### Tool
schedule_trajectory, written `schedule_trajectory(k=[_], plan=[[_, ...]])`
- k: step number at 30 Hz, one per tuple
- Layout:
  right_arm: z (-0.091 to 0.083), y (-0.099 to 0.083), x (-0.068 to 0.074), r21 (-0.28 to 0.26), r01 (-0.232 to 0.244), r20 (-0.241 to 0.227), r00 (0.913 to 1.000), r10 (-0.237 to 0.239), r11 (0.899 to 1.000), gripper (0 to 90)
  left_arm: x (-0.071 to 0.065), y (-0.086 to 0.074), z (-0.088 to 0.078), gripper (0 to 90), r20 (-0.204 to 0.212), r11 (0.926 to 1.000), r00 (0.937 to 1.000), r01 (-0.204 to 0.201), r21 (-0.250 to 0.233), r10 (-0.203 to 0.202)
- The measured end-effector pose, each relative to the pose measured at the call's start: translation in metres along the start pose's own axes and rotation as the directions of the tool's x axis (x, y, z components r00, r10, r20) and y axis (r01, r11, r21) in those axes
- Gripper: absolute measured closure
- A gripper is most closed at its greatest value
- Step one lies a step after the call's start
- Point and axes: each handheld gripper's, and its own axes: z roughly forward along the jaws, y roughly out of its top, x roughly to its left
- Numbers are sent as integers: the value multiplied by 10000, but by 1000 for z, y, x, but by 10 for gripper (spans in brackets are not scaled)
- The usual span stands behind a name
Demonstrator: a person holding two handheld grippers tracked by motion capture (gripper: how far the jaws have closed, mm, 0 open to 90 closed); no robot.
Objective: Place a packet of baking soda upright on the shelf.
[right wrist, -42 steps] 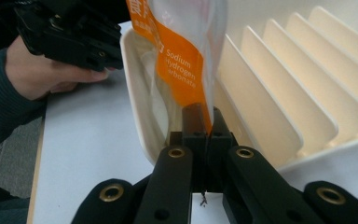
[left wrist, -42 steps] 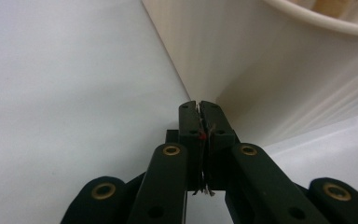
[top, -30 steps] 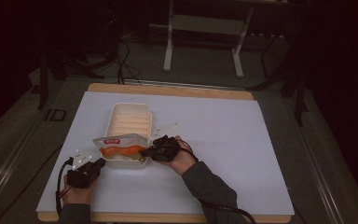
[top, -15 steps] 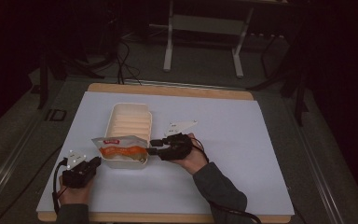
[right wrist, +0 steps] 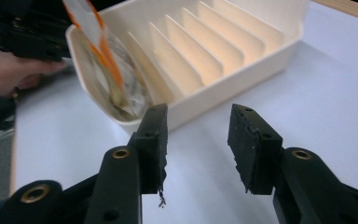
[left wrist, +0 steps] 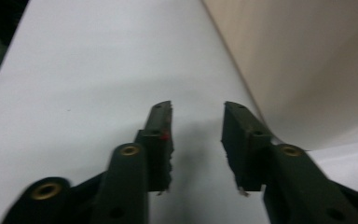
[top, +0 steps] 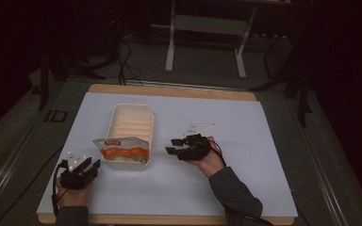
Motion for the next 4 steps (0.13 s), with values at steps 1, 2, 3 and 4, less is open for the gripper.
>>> schedule_trajectory(k=[1,2,3,4], plan=[[-2,-1,-1,38,-12,101,9999,12,10000,568,0,0,0,581,-148,10000,9999,-46,32,46],[-3,-3,-2,89,-1,242,9997,-1,10000,561,-1,0,0,548,-322,9999,9994,-76,85,79],[-6,-4,-3,118,26,423,9991,-31,9999,551,-1,0,1,513,-509,9999,9987,-15,109,20],[-8,-7,-3,178,35,564,9984,-45,9998,535,-1,0,1,482,-509,9999,9987,-15,109,20]])
